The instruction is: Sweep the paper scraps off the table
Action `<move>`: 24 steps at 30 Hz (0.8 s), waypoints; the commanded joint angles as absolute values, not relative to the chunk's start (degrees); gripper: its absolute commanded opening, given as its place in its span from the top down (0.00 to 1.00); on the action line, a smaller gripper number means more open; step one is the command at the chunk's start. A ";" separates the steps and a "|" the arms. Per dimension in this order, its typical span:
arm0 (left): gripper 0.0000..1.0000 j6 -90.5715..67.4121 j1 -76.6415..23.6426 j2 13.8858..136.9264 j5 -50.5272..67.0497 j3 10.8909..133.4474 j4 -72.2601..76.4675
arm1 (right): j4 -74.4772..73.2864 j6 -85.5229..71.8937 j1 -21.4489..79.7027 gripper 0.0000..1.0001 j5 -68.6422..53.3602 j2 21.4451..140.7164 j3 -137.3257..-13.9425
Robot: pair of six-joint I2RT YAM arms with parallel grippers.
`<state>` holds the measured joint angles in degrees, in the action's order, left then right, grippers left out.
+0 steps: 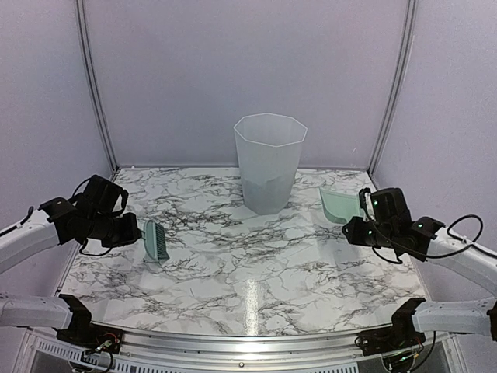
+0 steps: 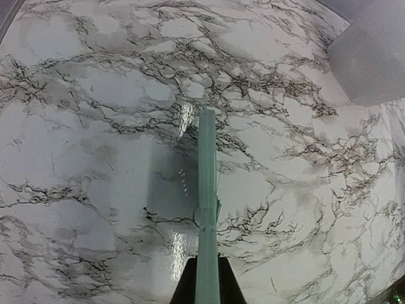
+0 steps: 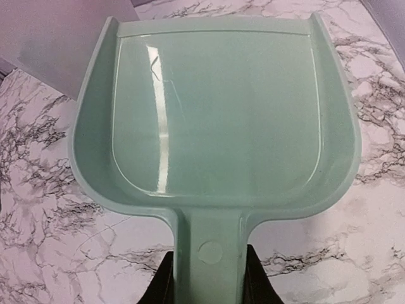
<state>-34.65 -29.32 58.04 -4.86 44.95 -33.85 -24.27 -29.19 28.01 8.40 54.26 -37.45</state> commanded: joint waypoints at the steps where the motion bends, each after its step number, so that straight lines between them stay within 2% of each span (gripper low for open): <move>1: 1.00 -36.92 -29.53 59.52 -2.91 41.83 -26.94 | -13.83 -30.86 28.02 1.00 8.92 55.15 -32.65; 9: 1.00 -38.81 -29.79 61.08 -1.59 35.88 -21.64 | -7.23 -30.74 29.93 0.98 6.68 65.56 -30.33; 24: 1.00 -40.60 -29.88 63.58 -2.02 28.65 -15.26 | -5.64 -29.49 33.88 0.98 3.82 79.55 -32.62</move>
